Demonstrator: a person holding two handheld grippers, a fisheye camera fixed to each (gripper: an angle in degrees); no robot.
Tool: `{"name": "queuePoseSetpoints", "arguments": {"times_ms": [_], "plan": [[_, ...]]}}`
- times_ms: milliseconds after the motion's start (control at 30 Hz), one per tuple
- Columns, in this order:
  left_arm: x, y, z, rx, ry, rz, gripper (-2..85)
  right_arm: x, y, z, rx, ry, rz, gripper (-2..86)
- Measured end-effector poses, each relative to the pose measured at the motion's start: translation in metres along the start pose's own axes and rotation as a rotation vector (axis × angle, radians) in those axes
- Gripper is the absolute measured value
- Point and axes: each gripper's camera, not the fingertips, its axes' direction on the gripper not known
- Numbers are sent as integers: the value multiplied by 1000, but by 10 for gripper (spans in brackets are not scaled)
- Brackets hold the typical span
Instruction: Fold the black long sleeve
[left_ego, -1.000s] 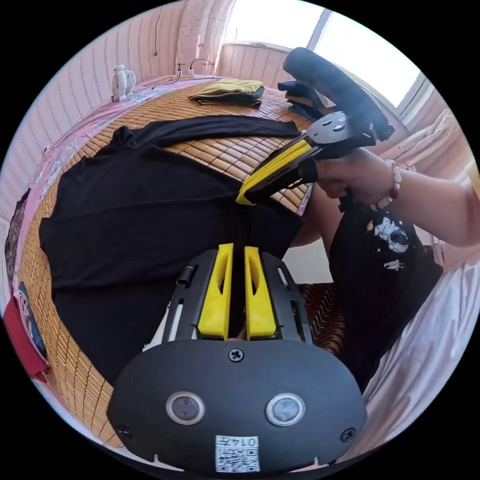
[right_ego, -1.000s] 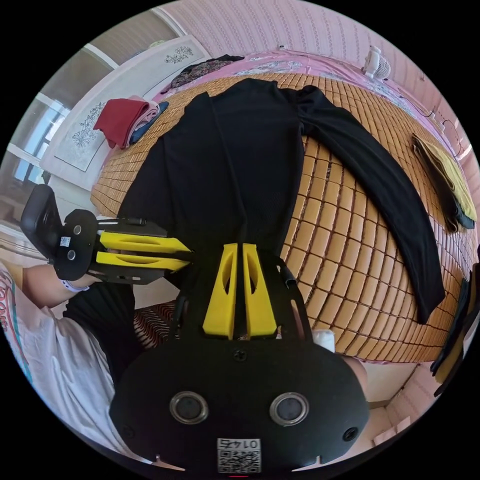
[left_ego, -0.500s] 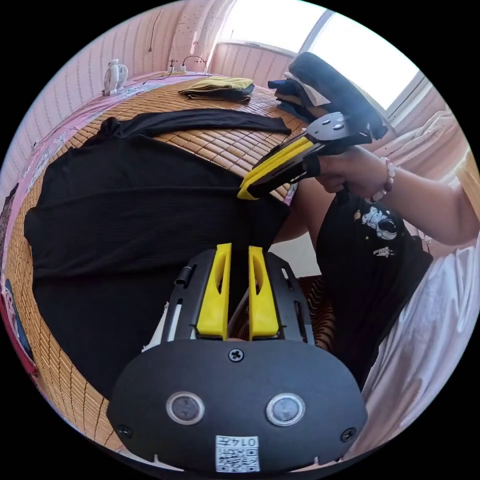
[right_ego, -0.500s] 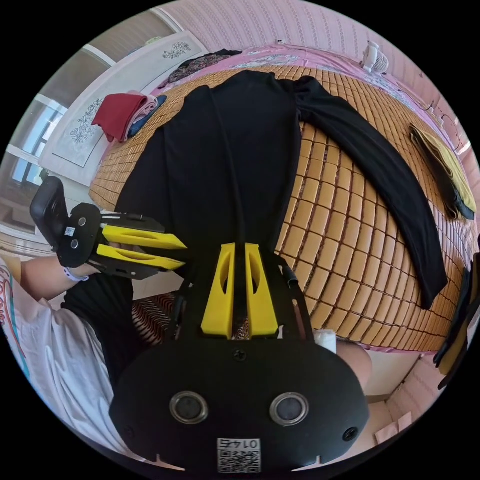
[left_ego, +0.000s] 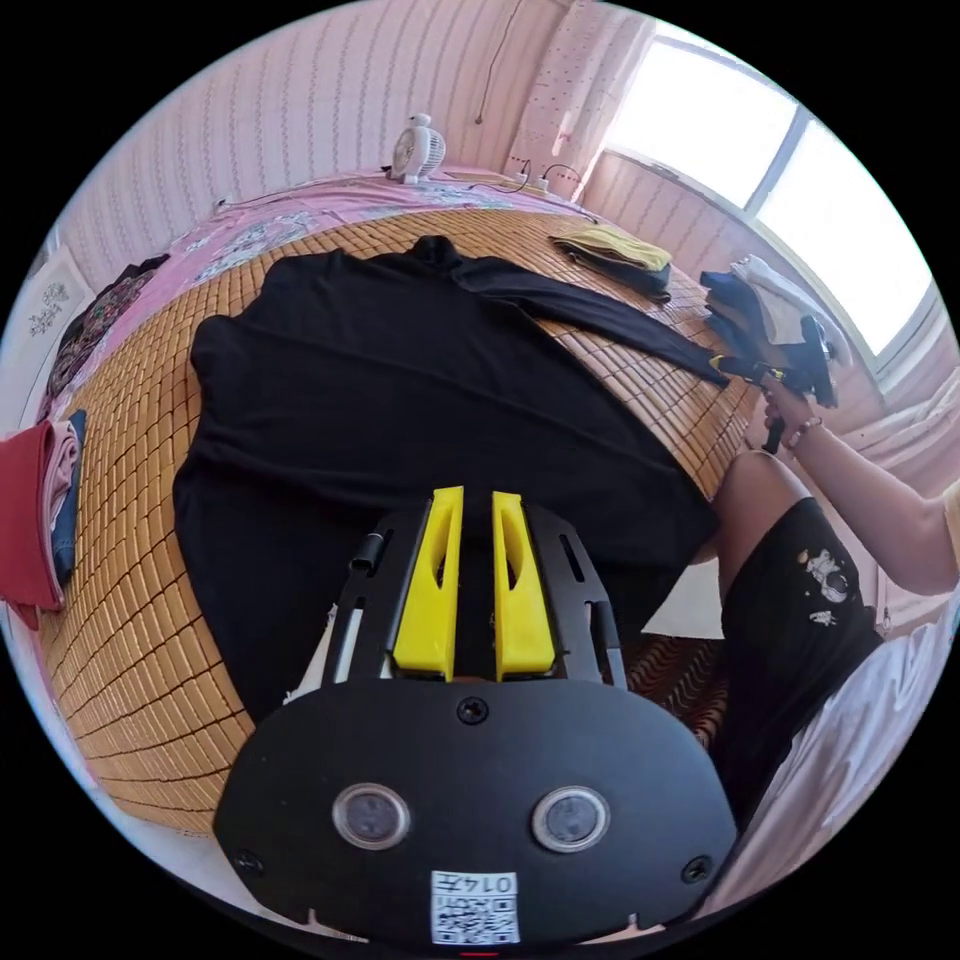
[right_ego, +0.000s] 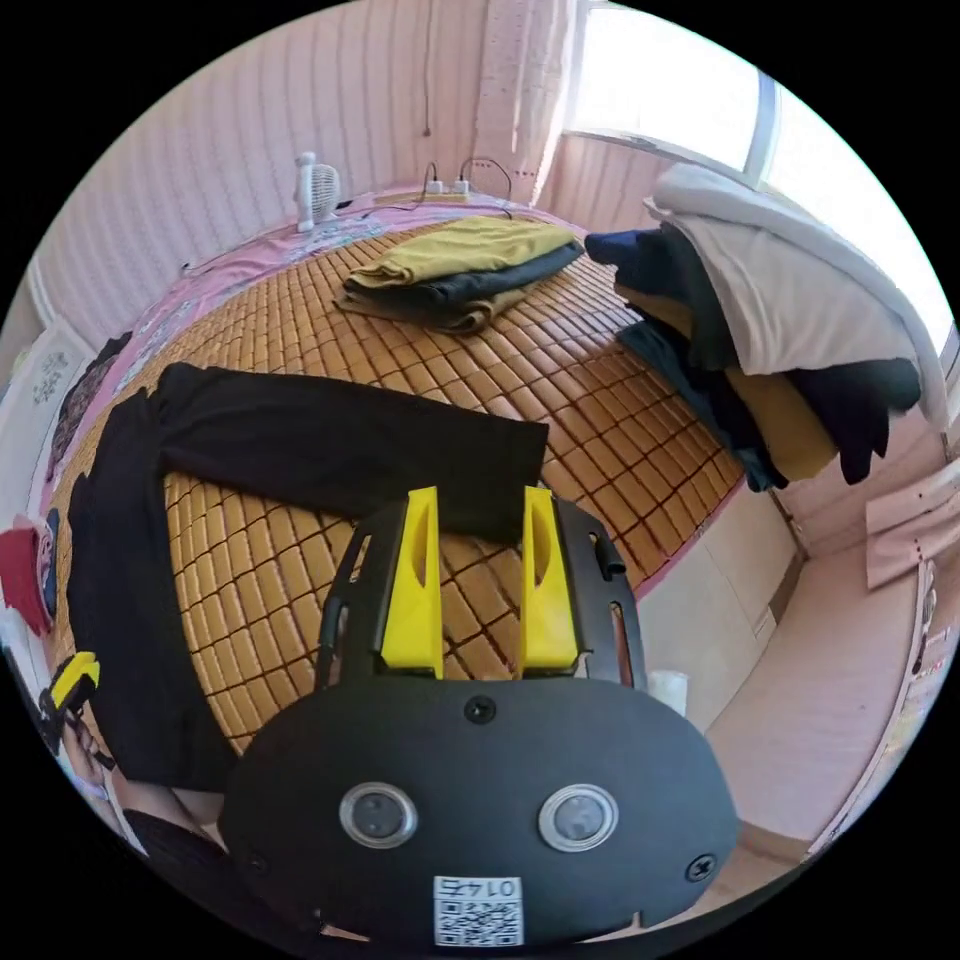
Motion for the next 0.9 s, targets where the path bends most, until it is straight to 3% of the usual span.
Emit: {"name": "queuePoseSetpoints", "arguments": {"times_ms": [233,333,433,567,700,800,900], "plan": [[-3,1,12,-31,-59,-5,50,5,9,-3,6,-26,-33,30],[-6,3,9,-13,-56,-17,48,9,9,-19,54,-152,19,16],[-15,4,2,16,24,-45,43,-13,1,-61,225,-368,-4,11],[-29,9,-22,108,95,-90,43,-82,-6,-145,486,-829,-268,10],[-54,33,-62,201,119,-180,43,-162,34,-219,547,-1234,-666,13],[-80,66,-88,235,117,-273,44,-212,96,-237,422,-1378,-1021,22],[-106,104,-106,221,97,-382,49,-258,174,-206,150,-1193,-1364,53]]}}
